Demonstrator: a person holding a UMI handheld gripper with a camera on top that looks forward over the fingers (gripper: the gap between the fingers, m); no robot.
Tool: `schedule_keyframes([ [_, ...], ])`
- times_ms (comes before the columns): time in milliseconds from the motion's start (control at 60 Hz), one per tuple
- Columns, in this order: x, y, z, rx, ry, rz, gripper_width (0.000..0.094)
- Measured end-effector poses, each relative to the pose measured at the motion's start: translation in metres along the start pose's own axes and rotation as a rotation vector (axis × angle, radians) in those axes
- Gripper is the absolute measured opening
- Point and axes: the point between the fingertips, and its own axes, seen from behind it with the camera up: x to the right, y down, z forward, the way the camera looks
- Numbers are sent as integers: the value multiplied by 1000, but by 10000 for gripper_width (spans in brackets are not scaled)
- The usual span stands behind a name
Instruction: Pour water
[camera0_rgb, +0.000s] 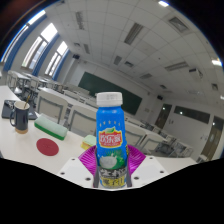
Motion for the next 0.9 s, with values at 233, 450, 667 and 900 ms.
schedule_keyframes([
  [233, -71, -140, 8, 181, 85, -790, 369],
  [450, -147, -184, 18, 281, 136, -1387, 366],
  [667, -191, -194, -3, 356, 188, -1763, 366],
  [900, -195, -191, 24, 346, 177, -1774, 366],
])
